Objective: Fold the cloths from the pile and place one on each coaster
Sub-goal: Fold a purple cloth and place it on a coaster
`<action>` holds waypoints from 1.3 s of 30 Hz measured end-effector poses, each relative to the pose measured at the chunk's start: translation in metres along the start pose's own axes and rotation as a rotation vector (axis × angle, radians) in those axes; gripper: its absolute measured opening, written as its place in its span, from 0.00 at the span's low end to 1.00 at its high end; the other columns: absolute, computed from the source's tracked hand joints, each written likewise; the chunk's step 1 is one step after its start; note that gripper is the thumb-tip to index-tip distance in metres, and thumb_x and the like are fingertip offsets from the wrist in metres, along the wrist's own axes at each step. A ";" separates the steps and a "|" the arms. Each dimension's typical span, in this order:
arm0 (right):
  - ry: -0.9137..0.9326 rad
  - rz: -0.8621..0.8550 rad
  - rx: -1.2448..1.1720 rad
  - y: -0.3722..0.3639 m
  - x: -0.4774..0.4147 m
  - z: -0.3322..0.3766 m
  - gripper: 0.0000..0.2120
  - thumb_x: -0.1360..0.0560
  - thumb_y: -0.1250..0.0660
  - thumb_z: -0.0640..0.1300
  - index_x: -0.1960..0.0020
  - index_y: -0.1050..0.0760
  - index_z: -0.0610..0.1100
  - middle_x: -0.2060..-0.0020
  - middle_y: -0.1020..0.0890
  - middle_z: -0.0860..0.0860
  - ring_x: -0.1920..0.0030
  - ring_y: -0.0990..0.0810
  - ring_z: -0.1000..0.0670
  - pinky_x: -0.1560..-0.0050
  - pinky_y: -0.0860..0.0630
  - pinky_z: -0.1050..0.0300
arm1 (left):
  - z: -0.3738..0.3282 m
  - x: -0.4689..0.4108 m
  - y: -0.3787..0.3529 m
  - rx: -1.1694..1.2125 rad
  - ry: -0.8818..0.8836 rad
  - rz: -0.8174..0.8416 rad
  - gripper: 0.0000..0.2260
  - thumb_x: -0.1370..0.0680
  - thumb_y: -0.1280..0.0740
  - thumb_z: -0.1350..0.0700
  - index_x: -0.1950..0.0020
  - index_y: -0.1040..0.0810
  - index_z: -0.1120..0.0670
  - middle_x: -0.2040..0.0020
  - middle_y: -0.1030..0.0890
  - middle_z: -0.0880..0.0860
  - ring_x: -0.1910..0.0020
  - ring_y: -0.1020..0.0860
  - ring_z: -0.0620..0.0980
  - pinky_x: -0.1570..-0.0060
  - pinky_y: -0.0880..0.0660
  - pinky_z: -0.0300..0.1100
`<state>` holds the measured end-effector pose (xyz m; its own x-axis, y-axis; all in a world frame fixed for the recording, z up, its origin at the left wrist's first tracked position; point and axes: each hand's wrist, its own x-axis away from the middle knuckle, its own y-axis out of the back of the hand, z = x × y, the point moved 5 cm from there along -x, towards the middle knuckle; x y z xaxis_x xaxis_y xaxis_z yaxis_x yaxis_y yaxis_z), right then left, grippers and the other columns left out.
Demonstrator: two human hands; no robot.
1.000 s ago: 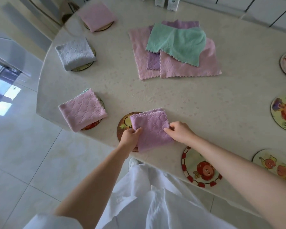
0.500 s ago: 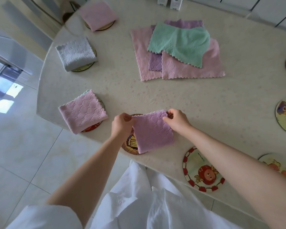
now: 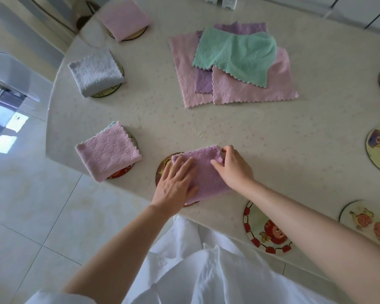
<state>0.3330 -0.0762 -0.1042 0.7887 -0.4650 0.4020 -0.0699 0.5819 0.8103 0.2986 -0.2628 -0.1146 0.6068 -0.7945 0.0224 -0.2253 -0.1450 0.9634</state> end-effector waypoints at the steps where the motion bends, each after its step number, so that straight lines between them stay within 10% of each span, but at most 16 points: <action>1: 0.014 -0.010 0.030 -0.002 0.009 -0.002 0.23 0.26 0.36 0.58 0.41 0.36 0.43 0.45 0.25 0.47 0.50 0.22 0.42 0.56 0.24 0.48 | 0.002 0.005 -0.004 -0.011 0.028 0.036 0.25 0.22 0.41 0.43 0.28 0.33 0.51 0.25 0.35 0.51 0.25 0.41 0.56 0.28 0.43 0.56; 12: 0.005 0.018 0.044 -0.011 0.045 -0.035 0.11 0.23 0.36 0.46 0.46 0.29 0.40 0.50 0.22 0.44 0.53 0.22 0.44 0.58 0.30 0.56 | 0.047 -0.011 0.018 0.114 0.320 0.062 0.22 0.24 0.35 0.48 0.32 0.29 0.54 0.35 0.27 0.51 0.36 0.33 0.57 0.40 0.31 0.55; 25: -0.576 0.123 -0.775 -0.027 0.043 -0.049 0.16 0.39 0.27 0.47 0.55 0.19 0.40 0.60 0.16 0.41 0.65 0.16 0.45 0.57 0.18 0.44 | 0.053 -0.045 0.026 0.483 0.723 0.140 0.07 0.26 0.35 0.58 0.49 0.23 0.58 0.55 0.21 0.56 0.56 0.24 0.55 0.61 0.28 0.43; 39: -0.514 0.231 -0.943 -0.029 0.056 -0.023 0.06 0.26 0.34 0.36 0.50 0.21 0.41 0.62 0.21 0.46 0.66 0.26 0.49 0.67 0.30 0.58 | 0.078 -0.020 0.032 1.191 1.038 -0.045 0.12 0.31 0.27 0.66 0.49 0.22 0.57 0.56 0.22 0.55 0.56 0.19 0.56 0.53 0.19 0.53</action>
<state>0.3934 -0.1038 -0.1154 0.4524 -0.3742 0.8095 0.4844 0.8653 0.1293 0.2201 -0.2974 -0.1052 0.7531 -0.1163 0.6475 -0.3356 -0.9145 0.2261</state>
